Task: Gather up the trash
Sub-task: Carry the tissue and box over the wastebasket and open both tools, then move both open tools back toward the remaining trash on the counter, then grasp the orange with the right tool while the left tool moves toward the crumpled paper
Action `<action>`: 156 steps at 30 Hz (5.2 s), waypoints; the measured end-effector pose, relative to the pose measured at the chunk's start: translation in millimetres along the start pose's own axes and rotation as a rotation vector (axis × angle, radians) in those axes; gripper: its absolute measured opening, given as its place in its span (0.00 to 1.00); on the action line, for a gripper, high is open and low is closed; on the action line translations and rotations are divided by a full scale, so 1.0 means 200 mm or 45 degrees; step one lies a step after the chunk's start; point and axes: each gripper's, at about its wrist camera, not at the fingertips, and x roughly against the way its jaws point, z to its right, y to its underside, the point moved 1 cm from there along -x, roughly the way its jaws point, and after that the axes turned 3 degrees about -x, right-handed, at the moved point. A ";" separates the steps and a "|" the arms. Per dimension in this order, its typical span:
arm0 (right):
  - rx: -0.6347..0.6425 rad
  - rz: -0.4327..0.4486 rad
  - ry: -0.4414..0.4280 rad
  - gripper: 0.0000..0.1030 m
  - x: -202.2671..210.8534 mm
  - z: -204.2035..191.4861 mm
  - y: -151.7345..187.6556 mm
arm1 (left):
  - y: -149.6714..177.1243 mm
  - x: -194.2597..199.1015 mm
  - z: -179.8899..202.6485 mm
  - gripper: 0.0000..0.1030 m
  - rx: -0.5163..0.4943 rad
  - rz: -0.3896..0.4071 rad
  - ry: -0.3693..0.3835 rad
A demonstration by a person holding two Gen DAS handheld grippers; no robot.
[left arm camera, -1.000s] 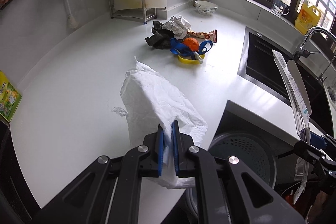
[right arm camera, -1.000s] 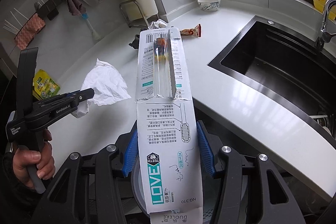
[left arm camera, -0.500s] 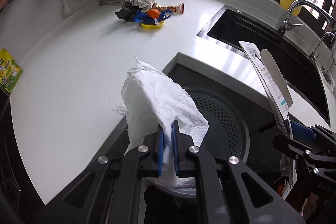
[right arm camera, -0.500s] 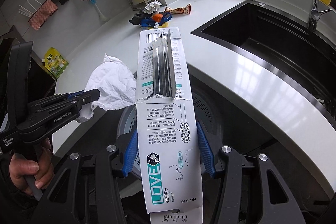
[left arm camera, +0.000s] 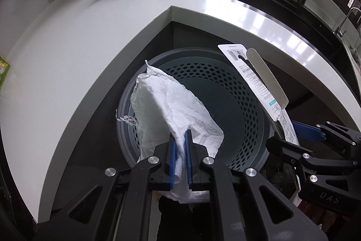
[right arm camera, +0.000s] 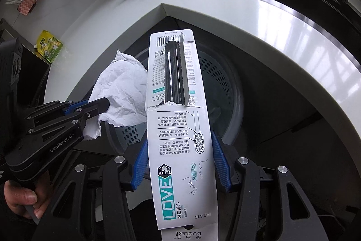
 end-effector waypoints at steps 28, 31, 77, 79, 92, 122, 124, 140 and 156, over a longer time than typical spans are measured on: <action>-0.124 -0.094 0.100 0.57 -0.25 0.07 -0.13 | -0.03 -0.17 -0.11 0.49 0.030 -0.066 0.014; -0.124 -0.092 0.098 0.57 -0.23 0.08 -0.11 | 0.00 -0.14 -0.11 0.49 0.033 -0.068 0.012; 0.133 0.334 -0.026 0.58 0.54 -0.08 -0.30 | -0.19 0.75 -0.15 0.75 0.204 0.377 -0.167; 0.130 0.350 -0.019 0.58 0.53 -0.10 -0.36 | -0.23 0.74 -0.19 0.75 0.210 0.384 -0.166; 0.100 0.428 0.049 0.58 0.31 -0.28 -0.87 | -0.71 0.57 -0.64 0.78 0.149 0.429 -0.149; 0.214 0.373 0.181 0.58 -0.43 -0.51 -1.76 | -1.34 -0.12 -1.10 0.78 -0.020 0.347 -0.012; 0.215 0.366 0.183 0.58 -0.47 -0.51 -1.79 | -1.35 -0.15 -1.10 0.78 -0.018 0.340 -0.001; 0.331 0.319 0.251 0.50 -0.67 -0.55 -1.88 | -1.41 -0.24 -1.12 0.78 0.000 0.330 0.042; 0.198 0.340 0.131 0.19 -0.58 -0.50 -1.84 | -1.44 -0.25 -1.09 0.78 -0.007 0.341 0.064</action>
